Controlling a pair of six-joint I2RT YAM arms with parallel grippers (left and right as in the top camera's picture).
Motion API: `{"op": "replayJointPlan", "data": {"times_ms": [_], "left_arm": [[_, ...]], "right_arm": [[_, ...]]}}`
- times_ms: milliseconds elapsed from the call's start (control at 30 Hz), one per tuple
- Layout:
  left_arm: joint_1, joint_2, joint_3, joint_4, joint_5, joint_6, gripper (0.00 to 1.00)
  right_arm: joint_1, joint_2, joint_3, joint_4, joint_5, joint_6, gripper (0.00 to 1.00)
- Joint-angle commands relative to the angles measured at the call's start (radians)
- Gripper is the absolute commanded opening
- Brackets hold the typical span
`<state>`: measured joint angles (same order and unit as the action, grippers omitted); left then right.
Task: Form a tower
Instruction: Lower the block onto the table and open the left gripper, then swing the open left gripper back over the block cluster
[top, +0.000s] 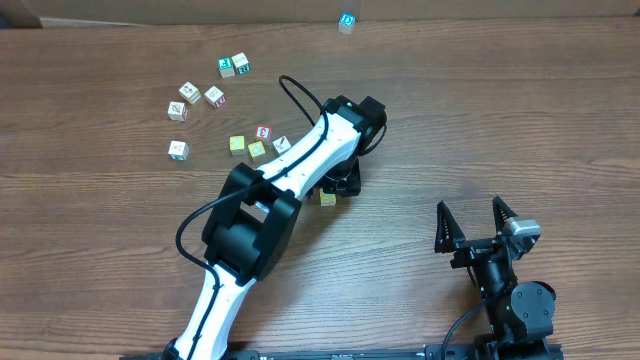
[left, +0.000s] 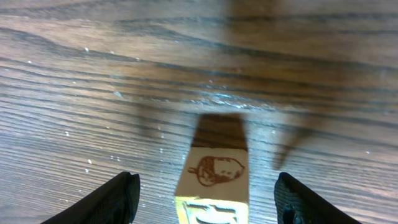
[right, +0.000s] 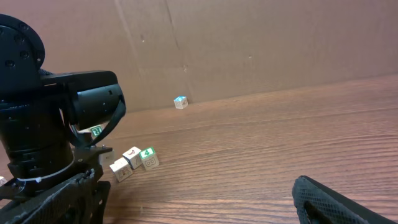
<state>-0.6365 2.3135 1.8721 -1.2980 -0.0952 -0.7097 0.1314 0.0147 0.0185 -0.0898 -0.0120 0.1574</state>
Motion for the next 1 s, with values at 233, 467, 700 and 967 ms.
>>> {"op": "replayJointPlan", "data": {"times_ms": [233,467,700,967], "left_arm": [[0.101,0.007,0.142,-0.041,-0.016,0.095,0.66],[0.146,0.007,0.252,-0.032,-0.017,0.143,0.7],[0.214,0.007,0.253,0.004,-0.02,0.142,0.52],[0.29,0.009,0.245,0.035,-0.016,0.142,0.54]], "right_arm": [[-0.003,-0.012,-0.01,0.005,0.0,0.005,1.0],[-0.003,-0.012,-0.01,0.005,0.0,0.005,1.0],[-0.003,-0.012,-0.01,0.005,0.0,0.005,1.0],[-0.003,-0.012,-0.01,0.005,0.0,0.005,1.0]]}}
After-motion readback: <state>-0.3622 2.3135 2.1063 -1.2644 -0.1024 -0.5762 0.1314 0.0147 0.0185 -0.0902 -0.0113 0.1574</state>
